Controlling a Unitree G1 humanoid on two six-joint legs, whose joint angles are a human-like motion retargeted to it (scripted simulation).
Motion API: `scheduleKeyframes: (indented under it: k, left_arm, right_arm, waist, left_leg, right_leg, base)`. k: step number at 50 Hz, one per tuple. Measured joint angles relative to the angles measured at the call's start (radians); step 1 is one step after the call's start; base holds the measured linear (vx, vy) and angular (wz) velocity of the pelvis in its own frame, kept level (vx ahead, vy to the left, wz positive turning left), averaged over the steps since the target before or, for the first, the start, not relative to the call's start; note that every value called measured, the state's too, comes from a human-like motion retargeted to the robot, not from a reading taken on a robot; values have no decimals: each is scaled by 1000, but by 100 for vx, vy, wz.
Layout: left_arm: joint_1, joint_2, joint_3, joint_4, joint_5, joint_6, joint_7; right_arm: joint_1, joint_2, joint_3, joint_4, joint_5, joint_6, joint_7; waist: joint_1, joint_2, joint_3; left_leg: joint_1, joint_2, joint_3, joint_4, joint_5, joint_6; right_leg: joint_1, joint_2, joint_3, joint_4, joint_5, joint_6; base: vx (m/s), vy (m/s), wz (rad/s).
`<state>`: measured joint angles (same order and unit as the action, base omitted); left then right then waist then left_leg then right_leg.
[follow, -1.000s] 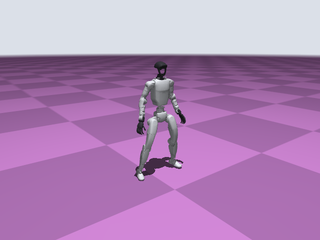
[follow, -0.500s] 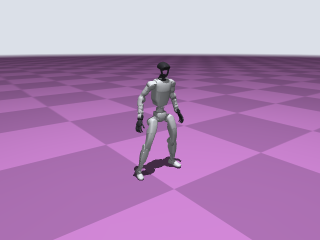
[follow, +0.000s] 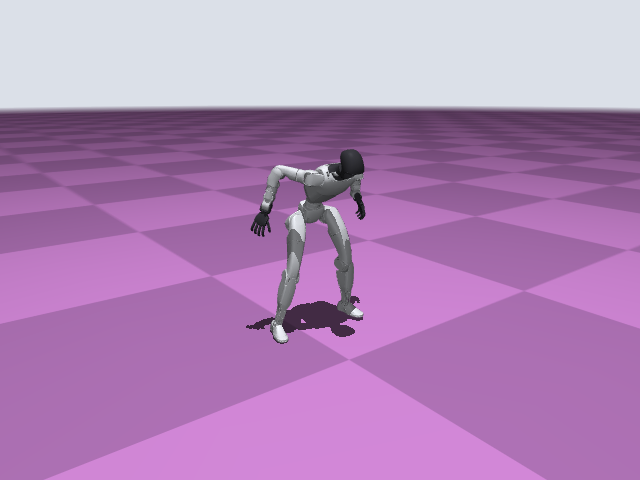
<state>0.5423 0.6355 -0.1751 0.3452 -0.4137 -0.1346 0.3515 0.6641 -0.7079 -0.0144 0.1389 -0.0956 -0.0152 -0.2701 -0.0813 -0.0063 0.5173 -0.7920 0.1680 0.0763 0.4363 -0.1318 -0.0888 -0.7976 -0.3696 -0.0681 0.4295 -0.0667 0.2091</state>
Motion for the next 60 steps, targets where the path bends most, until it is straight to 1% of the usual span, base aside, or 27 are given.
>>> scheduleKeyframes:
  k: [4,8,10,12,15,17,20,22,23,25,27,28,29,30,32,35,40,43,45,47,48,50,52,53,55,57,60]
  left_arm:
    - [-146,-135,181,57,85,-16,230]
    - [-517,-220,297,152,142,30,502]
    - [-751,-192,255,143,172,46,520]
    - [-968,-131,101,91,198,41,483]
    - [-1261,16,-133,-76,262,8,443]
    - [-1375,129,-184,-279,218,-29,407]
    - [-1340,260,-106,-608,85,-91,323]
    - [-1198,312,-6,-752,68,-126,275]
    - [-1123,337,44,-790,88,-142,253]
    - [-968,376,148,-838,133,-159,197]
    - [-857,369,204,-870,-65,-243,102]
    - [-816,427,252,-838,57,-185,133]
    - [-775,414,276,-850,-129,-244,82]
    - [-735,366,288,-884,-471,-361,-11]
    - [-621,531,434,-690,48,-137,125]
    - [-481,613,576,-517,70,-162,310]
    - [-228,596,725,-308,31,-116,212]
    - [-108,565,731,-236,10,-90,162]
    - [-64,537,701,-210,49,-64,119]
    - [-86,471,656,-180,106,-16,73]
    - [-116,417,634,-159,116,16,51]
    - [-206,264,574,-98,77,74,31]
    - [-329,96,466,24,53,119,52]
    - [-384,28,399,87,72,132,67]
    - [-463,-55,247,153,148,130,97]
    - [-517,-80,109,113,261,121,106]
    - [-577,-95,-11,-14,363,111,101]
  right_arm:
    - [-211,-26,-30,25,1,-17,-84]
    - [-659,85,82,250,112,25,-355]
    - [-865,117,139,314,308,4,-401]
    - [-1011,74,236,260,528,-52,-346]
    - [-1196,-113,399,-6,774,-112,-153]
    - [-1255,-242,389,-270,858,-140,-79]
    - [-1160,-366,169,-619,746,-163,26]
    - [-960,-396,-46,-773,680,-206,25]
    - [-846,-417,-147,-816,692,-240,9]
    - [-554,-427,-364,-831,740,-295,34]
    - [-271,-325,-499,-765,896,-301,146]
    - [-159,-258,-557,-711,1012,-274,228]
    - [-91,-192,-587,-633,1093,-247,277]
    - [-45,-126,-603,-542,1157,-220,310]
    - [26,-37,-660,-346,1101,-145,341]
    - [44,28,-647,-38,990,-192,111]
    - [23,21,-561,395,701,-50,60]
    - [11,-1,-456,564,578,20,125]
    - [11,-4,-382,612,525,44,161]
    - [-23,8,-317,637,511,52,167]
    - [-58,23,-297,660,497,52,158]
    - [-179,67,-252,744,457,74,95]
    - [-363,132,-192,860,423,115,-60]
    - [-448,170,-152,884,434,126,-141]
    - [-562,250,-53,805,496,92,-254]
    - [-606,278,65,584,513,20,-230]
    - [-641,212,199,227,320,-34,-152]
  waist:
    - [-32,35,-8]
    - [-52,14,3]
    - [-29,17,-47]
    - [-14,34,-87]
    - [42,41,-205]
    - [64,40,-253]
    - [96,23,-302]
    - [117,13,-343]
    - [125,13,-372]
    - [127,24,-420]
    - [119,12,-438]
    - [120,13,-443]
    - [124,8,-439]
    - [129,0,-430]
    - [141,-9,-409]
    - [180,-20,-364]
    - [191,-10,-299]
    - [162,-5,-267]
    - [153,-11,-231]
    - [144,-12,-156]
    - [137,-1,-108]
    - [116,21,-27]
    - [92,17,-4]
    - [79,11,1]
    - [59,-2,-2]
    - [43,-7,-15]
    - [45,-5,-32]
  left_leg:
    - [-425,66,-102,553,-207,-13]
    - [-543,93,-172,930,-357,11]
    - [-568,88,-187,1029,-400,54]
    - [-526,79,-203,1088,-446,62]
    - [-443,118,-169,1058,-458,87]
    - [-275,141,-125,945,-447,75]
    - [137,142,-24,639,-322,67]
    - [422,98,13,361,-25,55]
    - [530,73,6,218,177,33]
    - [690,23,-70,-27,501,-57]
    - [748,-35,-183,-114,501,-120]
    - [745,-47,-213,-115,433,-124]
    - [738,-54,-213,-114,371,-121]
    - [730,-60,-197,-110,311,-116]
    - [710,-48,-111,-121,240,-91]
    - [705,-20,56,-182,113,-55]
    - [698,45,292,-273,-73,-67]
    - [666,39,290,-279,-185,-89]
    - [645,13,224,-260,-190,-82]
    - [560,8,91,-57,-97,16]
    - [466,31,16,178,-89,60]
    - [290,72,-93,600,-136,43]
    - [218,95,-128,797,-252,17]
    - [211,100,-134,847,-300,27]
    - [199,109,-142,909,-346,27]
    - [207,108,-141,904,-349,25]
    - [305,104,-113,793,-337,26]
  right_leg:
    - [-356,25,57,456,-227,-64]
    - [-468,12,110,853,-442,-165]
    - [-500,6,142,961,-501,-194]
    - [-451,-22,138,1034,-571,-232]
    - [-378,-15,129,997,-577,-217]
    - [-212,-22,80,878,-550,-194]
    - [182,-26,-10,575,-385,-156]
    - [446,-15,-39,324,-70,-122]
    - [550,-3,-43,195,141,-100]
    - [721,34,-25,-44,515,-34]
    - [797,67,57,-133,584,33]
    - [813,89,91,-171,564,43]
    - [811,96,104,-180,531,44]
    - [799,97,107,-174,490,39]
    - [771,89,73,-190,447,36]
    - [728,78,18,-248,341,51]
    - [662,104,-32,-319,149,53]
    - [613,101,15,-297,-58,53]
    - [578,73,20,-246,-82,53]
    - [515,64,74,-64,-29,-47]
    - [435,79,109,161,-64,-112]
    - [287,104,157,575,-186,-150]
    - [212,96,165,788,-312,-166]
    - [204,93,166,843,-367,-209]
    - [187,92,168,916,-419,-253]
    - [204,87,162,909,-434,-254]
    - [293,76,134,806,-407,-247]
  base:
    - [-10,-1,-18]
    - [24,-3,-8]
    - [31,-3,7]
    - [46,-4,26]
    - [62,-2,-26]
    - [94,-4,-20]
    - [129,-1,-21]
    - [148,2,-10]
    - [142,2,12]
    - [131,0,48]
    - [114,-4,81]
    - [104,-5,65]
    - [98,-5,48]
    - [93,-6,32]
    - [89,-6,12]
    - [84,-7,-22]
    - [82,-8,2]
    - [83,1,31]
    - [75,6,7]
    - [62,3,-5]
    - [52,0,-9]
    - [45,2,-5]
    - [43,1,0]
    - [40,0,0]
    - [34,-1,2]
    - [28,0,12]
    - [26,0,1]
